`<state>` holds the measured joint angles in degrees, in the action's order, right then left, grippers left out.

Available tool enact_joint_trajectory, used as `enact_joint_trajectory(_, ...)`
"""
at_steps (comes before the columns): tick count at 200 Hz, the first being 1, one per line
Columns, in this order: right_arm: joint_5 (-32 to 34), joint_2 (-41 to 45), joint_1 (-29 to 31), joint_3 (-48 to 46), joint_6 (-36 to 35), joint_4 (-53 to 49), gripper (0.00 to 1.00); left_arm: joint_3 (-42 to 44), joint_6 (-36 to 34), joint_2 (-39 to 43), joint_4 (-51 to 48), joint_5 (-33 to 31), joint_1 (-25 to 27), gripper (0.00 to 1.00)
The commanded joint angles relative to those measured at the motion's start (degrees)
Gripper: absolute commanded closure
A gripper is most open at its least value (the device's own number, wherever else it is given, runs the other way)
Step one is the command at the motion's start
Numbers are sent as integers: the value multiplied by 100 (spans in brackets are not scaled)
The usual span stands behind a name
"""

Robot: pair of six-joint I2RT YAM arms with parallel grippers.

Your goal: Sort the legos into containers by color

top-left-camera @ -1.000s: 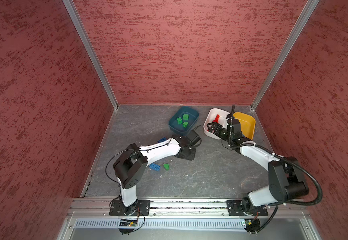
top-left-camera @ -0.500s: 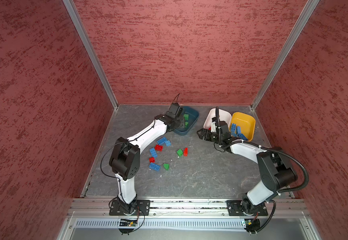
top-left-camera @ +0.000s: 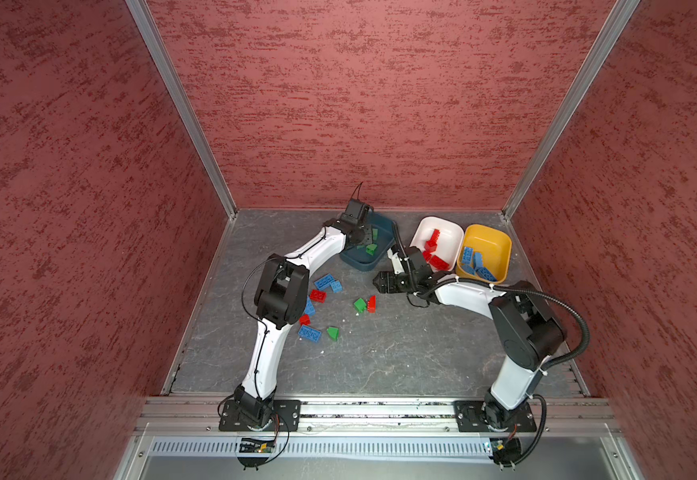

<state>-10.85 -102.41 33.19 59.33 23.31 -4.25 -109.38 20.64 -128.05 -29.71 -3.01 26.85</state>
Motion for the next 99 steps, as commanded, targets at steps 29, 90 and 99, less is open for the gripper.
enact_joint_trajectory(29,194,-235,470,279,124,-758,29,75,268,178,-237,304,-198,49)
enact_joint_trajectory(90,685,-587,740,748,-90,-1414,46,642,392,873,-128,354,-277,23)
enact_joint_trajectory(99,765,-615,768,779,-98,-1469,49,718,412,954,-97,327,-287,19)
